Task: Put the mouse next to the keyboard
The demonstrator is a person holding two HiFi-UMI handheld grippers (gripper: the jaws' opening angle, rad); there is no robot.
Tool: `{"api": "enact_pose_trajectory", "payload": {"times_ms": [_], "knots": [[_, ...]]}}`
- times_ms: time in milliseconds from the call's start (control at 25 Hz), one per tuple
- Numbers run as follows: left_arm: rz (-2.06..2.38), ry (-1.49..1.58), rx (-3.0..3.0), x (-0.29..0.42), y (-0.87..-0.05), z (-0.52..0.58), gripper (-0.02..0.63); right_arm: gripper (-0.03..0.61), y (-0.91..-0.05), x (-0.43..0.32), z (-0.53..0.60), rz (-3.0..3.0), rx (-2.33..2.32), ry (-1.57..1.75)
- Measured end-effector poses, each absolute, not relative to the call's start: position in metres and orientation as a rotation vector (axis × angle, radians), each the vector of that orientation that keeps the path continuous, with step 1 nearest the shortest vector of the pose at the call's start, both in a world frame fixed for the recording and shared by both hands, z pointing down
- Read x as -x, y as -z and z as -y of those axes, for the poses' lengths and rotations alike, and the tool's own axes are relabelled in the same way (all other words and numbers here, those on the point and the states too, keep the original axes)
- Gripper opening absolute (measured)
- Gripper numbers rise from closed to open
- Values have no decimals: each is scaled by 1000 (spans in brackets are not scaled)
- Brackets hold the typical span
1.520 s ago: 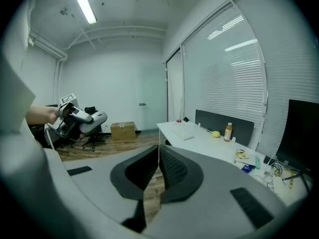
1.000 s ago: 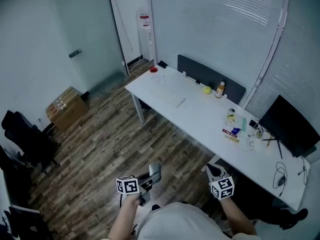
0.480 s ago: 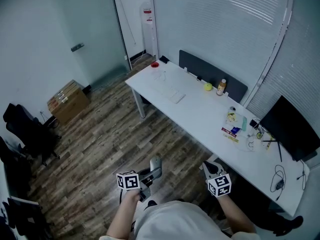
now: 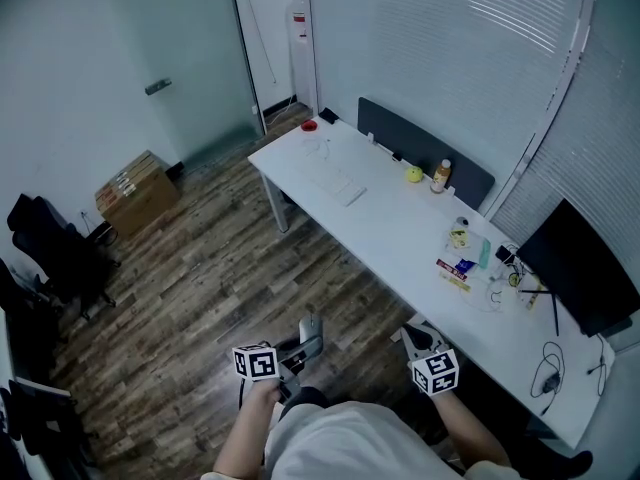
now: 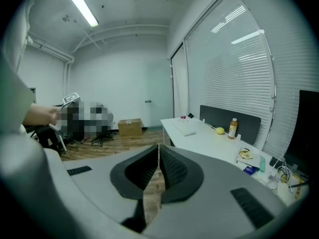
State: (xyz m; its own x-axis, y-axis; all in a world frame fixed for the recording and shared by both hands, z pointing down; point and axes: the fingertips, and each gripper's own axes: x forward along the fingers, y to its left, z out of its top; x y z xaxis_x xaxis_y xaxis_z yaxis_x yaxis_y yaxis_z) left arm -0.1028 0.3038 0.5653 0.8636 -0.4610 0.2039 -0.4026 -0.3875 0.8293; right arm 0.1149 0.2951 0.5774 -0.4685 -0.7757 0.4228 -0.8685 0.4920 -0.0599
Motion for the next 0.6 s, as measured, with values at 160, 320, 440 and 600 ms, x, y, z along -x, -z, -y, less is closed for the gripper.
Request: {"api": "enact_pose_trajectory", "payload": {"times_ms": [160,320,440,600], "knots": [[624,70,-2023,95,-568,-296,150,33,-579,-122,-285,2392,-1380,-385],[616,71,-2021,90,-570,-283,150,34,-582,-121,-273,2391,-1375,-390],[605,66,-2017,91,-573,-271,150,34,-587,-119,-262,2379,-1377,-403],[584,56,-2019,99,-575,-245,150,34,-589,-113,-240,2358,-1390,-410]]}}
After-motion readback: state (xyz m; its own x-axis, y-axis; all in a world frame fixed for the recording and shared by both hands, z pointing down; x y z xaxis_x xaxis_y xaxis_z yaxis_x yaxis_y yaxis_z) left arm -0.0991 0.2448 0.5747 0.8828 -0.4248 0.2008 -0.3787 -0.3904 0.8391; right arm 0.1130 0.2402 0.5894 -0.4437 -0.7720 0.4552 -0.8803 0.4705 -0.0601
